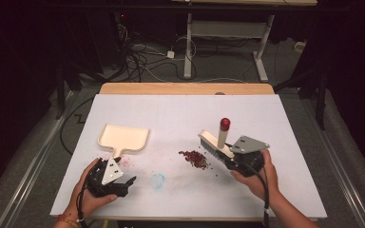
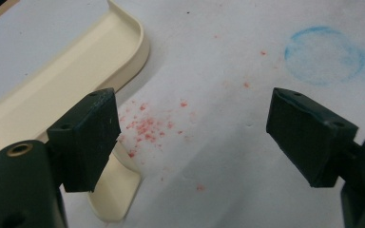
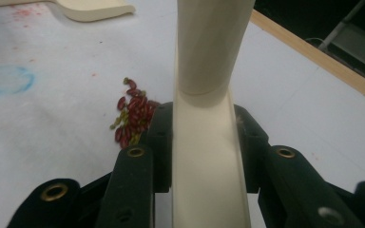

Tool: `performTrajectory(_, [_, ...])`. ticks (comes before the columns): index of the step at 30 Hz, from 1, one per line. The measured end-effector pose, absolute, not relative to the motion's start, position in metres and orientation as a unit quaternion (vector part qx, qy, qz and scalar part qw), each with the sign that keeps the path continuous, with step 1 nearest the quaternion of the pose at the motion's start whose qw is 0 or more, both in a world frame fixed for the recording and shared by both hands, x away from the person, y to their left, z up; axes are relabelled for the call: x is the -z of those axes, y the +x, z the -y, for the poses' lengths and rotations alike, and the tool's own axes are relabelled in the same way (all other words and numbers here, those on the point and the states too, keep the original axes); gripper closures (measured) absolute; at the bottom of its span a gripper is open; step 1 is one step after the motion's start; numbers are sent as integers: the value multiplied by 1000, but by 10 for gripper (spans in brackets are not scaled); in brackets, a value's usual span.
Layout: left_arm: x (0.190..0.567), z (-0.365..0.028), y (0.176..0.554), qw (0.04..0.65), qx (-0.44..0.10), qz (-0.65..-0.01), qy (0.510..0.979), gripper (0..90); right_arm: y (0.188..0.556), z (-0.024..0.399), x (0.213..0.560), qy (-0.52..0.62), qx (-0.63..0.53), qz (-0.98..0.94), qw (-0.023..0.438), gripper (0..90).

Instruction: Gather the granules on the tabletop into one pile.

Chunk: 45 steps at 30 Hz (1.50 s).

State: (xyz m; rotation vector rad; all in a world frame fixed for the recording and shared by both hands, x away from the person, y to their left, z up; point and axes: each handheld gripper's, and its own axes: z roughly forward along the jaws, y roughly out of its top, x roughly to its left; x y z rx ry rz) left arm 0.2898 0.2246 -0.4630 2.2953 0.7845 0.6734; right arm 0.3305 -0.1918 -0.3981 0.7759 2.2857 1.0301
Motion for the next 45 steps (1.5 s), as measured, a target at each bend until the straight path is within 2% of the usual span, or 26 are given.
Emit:
performTrajectory(4, [463, -224, 290, 304, -254, -296, 869, 177, 310, 221, 392, 275, -379, -849, 244, 672])
performTrajectory(9, [464, -221, 291, 301, -253, -293, 871, 177, 285, 252, 391, 249, -377, -871, 194, 672])
performTrajectory(14, [465, -216, 293, 299, -249, -288, 875, 177, 270, 258, 397, 220, -349, -894, 172, 672])
performTrajectory(19, [466, -213, 295, 298, -244, -282, 879, 178, 278, 250, 407, 216, -348, -900, 152, 672])
performTrajectory(34, [468, -214, 294, 294, -241, -281, 882, 181, 325, 209, 407, 209, -359, -897, 150, 672])
performTrajectory(45, [469, -213, 294, 291, -238, -282, 883, 183, 324, 206, 396, 158, -402, -888, 156, 671])
